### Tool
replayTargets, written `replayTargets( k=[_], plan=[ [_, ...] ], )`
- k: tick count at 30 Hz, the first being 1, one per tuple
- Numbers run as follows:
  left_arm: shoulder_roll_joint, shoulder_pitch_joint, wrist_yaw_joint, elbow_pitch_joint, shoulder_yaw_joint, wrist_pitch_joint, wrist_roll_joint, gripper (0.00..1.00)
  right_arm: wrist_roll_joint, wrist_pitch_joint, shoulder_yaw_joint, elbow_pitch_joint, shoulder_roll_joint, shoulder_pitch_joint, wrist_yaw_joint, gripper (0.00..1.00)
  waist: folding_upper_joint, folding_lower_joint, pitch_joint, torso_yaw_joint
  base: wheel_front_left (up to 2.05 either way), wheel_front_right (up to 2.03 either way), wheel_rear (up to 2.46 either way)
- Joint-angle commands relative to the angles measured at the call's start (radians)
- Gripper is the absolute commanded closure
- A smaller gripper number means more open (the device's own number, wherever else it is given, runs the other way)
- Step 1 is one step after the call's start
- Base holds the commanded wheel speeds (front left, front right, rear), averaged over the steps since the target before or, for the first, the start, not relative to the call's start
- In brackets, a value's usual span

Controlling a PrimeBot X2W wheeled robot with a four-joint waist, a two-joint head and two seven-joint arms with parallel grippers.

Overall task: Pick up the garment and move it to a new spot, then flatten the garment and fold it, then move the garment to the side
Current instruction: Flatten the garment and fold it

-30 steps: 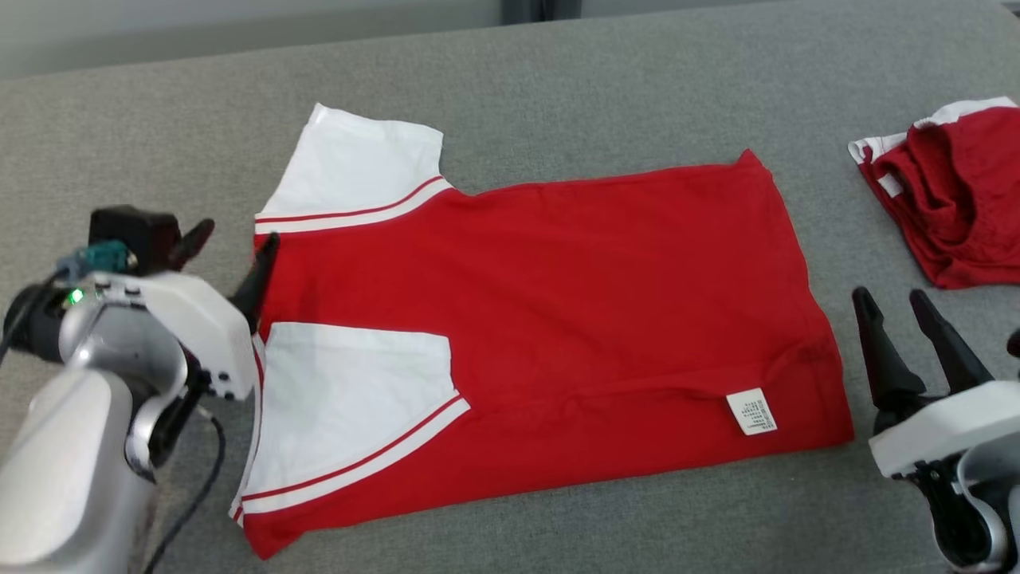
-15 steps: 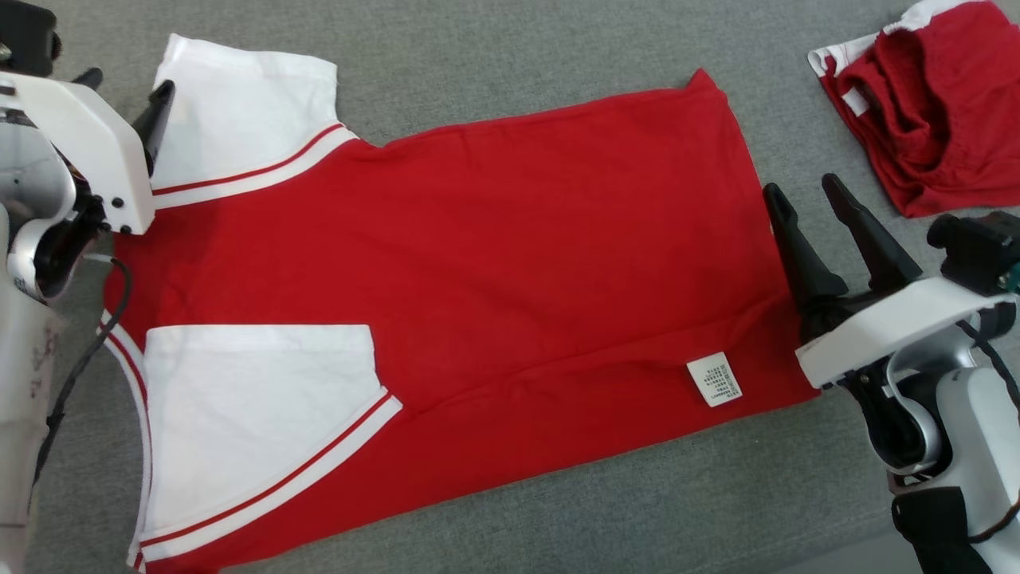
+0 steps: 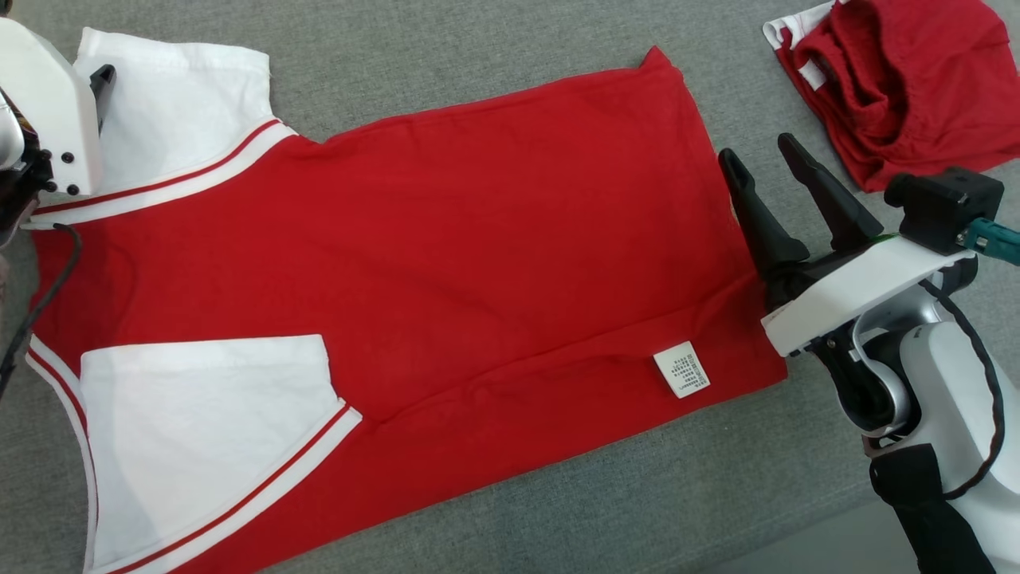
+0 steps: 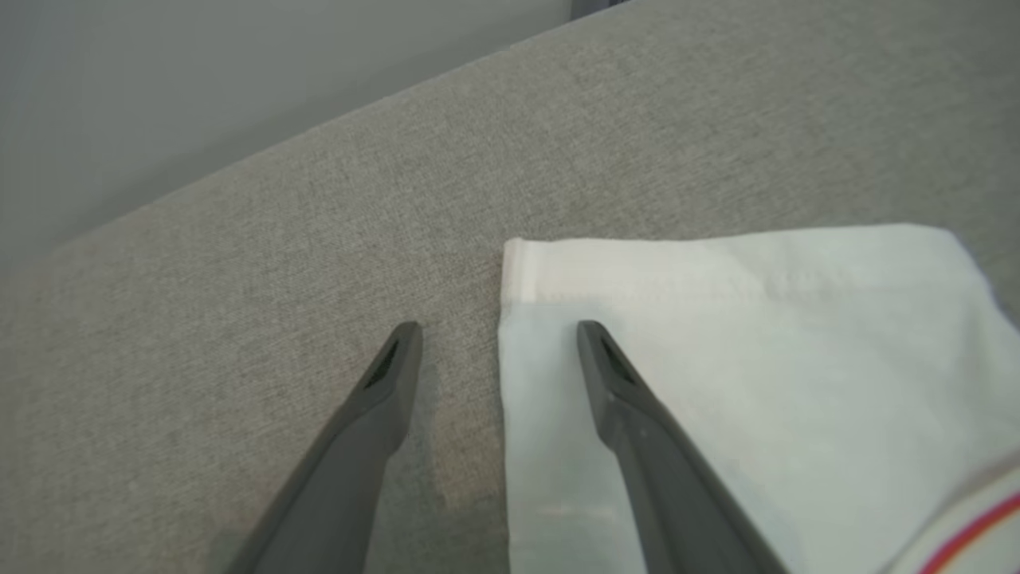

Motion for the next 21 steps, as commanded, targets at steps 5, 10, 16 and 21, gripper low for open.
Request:
replayTargets(
  k=[5,10,16,21],
  plan=[
    [0.007,-0.031,-0.003,0.031,-0.017,0.017,0.001,0.04,0.027,-0.030,0.031,0.026,-0.005,-0.029,0.001,0.00,0.0000,0.0000,0.005,-0.023,0.00,0.00,0.00],
    [0.008,-0.029,0.000,0.062,-0.031,0.027,0.002,0.64,0.041,-0.048,0.055,0.047,-0.001,-0.048,0.001,0.00,0.0000,0.0000,0.009,-0.040,0.00,0.00,0.00],
    [0.010,-0.031,-0.003,0.074,-0.046,0.006,0.004,1.00,0.055,-0.070,0.068,0.074,-0.014,-0.063,0.001,0.00,0.0000,0.0000,0.003,-0.036,0.00,0.00,0.00],
    [-0.002,-0.045,-0.006,0.055,-0.052,-0.045,-0.003,1.00,0.046,-0.067,0.074,0.098,-0.035,-0.092,0.001,0.00,0.0000,0.0000,-0.015,-0.010,0.00,0.00,0.00]
  ],
)
